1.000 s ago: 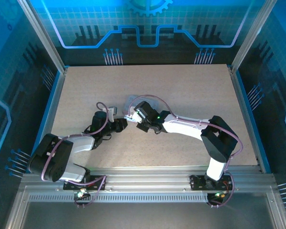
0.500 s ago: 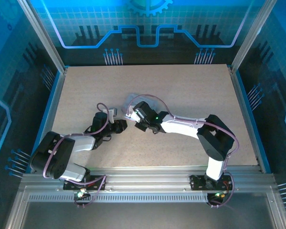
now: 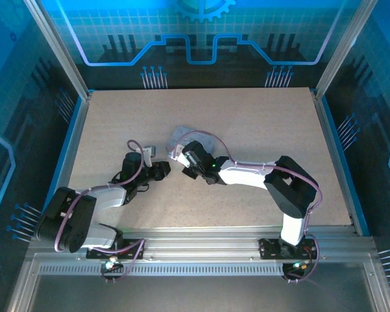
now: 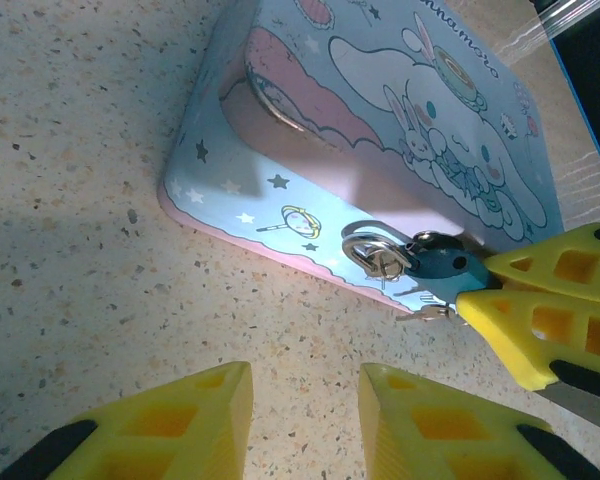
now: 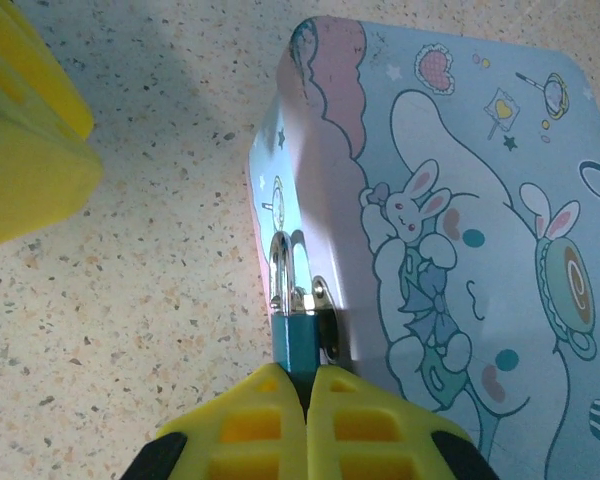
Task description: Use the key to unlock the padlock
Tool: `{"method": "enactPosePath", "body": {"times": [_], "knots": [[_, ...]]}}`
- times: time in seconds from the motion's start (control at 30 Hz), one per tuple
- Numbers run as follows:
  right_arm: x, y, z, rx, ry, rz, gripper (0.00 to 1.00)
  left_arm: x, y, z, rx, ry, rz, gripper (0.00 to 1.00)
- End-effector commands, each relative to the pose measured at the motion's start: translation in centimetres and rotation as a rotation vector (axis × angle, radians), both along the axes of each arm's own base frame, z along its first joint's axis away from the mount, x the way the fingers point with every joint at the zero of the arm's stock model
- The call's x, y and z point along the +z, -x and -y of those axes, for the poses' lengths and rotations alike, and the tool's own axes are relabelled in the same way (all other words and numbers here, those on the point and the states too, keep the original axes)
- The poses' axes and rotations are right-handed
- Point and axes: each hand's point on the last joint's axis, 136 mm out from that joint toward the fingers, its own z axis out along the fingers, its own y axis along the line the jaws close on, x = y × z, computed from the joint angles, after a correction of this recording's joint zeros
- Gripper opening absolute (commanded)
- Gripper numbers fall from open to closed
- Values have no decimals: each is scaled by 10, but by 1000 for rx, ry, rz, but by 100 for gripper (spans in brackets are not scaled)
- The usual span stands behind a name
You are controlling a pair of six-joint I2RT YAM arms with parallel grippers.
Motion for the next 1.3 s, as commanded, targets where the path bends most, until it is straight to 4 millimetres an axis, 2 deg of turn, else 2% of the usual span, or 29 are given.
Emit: {"method": "enactPosePath", "body": {"times": [0.0,0.33,0.47,0.63,0.73,0.83,0.97,1.07,1.27], "knots": [[11,1,-12,16,-39,38,0,0,0,-8,21,-18,-1,34],[47,18,-12,30,-147,-16,0,13,3,-9,19,-19,19,35],[72,27,-4,-1,-226,-51,0,21,8,-12,22,-26,29,35],[102,35,32,-124,-360,-110,0,36,17,-15,18,-36,45,35],[105,37,65,-246,-423,-165,0,43,23,-13,6,-34,43,36],[91,37,105,-395,-439,-233,0,44,30,-5,-34,-35,17,36],[39,37,165,-641,-461,-435,0,43,40,17,-108,-49,-4,36],[12,36,178,-692,-540,-579,0,42,46,35,-162,-81,-11,37],[-14,23,162,-652,-596,-720,0,37,54,57,-205,-98,-29,38]]}}
